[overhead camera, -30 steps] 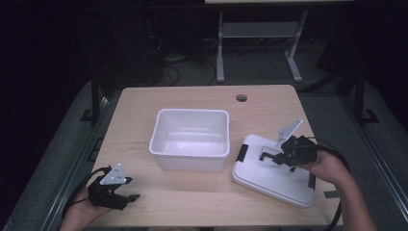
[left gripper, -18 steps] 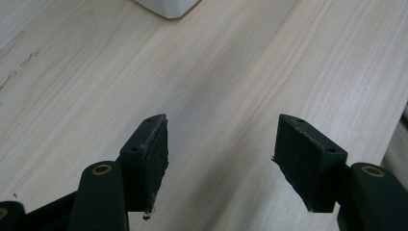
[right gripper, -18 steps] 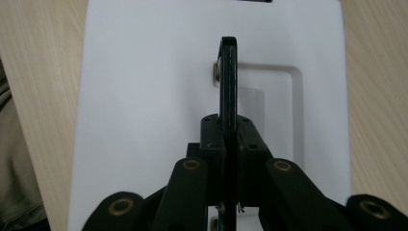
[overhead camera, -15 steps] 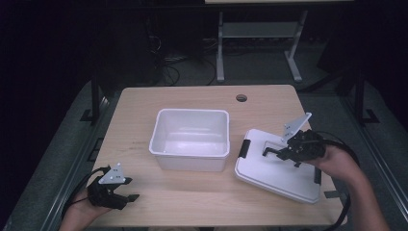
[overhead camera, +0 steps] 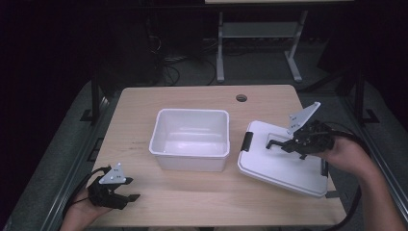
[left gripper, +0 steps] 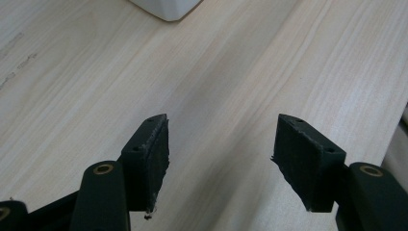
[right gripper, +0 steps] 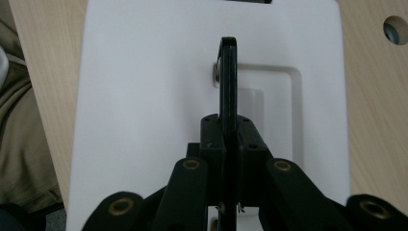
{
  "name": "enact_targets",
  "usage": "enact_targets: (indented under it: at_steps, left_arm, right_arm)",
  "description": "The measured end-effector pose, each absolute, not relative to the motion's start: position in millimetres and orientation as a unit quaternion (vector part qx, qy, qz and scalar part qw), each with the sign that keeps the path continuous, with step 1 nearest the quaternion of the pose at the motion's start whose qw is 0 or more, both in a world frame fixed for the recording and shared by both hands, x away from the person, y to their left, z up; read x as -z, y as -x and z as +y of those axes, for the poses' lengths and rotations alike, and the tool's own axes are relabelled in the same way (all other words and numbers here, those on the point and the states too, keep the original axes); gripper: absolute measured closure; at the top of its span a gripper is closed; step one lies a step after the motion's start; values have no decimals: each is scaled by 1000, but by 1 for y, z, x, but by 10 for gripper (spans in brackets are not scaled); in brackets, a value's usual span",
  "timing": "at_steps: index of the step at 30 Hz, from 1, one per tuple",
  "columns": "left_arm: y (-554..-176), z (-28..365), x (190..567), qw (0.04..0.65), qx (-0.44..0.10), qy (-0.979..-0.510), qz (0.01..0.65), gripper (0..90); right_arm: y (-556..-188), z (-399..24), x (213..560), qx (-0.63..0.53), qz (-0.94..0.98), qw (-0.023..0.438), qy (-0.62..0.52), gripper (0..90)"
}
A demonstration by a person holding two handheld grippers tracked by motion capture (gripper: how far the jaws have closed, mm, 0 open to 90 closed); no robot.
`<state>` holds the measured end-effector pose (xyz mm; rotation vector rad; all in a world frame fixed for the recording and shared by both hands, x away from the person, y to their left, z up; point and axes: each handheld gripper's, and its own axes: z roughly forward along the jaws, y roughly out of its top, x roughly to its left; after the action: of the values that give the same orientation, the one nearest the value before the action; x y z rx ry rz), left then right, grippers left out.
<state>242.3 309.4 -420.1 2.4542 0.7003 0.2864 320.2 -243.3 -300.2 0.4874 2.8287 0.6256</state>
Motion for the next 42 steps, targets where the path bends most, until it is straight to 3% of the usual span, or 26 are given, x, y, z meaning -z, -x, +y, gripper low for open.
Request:
enact_targets:
  at_steps: [24, 42]
  left_arm:
    - [-243, 312, 418, 296, -101, -912, 265, 371]
    - [-241, 317, 418, 299, -103, -909, 270, 371]
  right_arm:
    - [-322, -215, 233, -224, 959, 121, -121, 838]
    - [-338, -165, 217, -225, 964, 115, -81, 838]
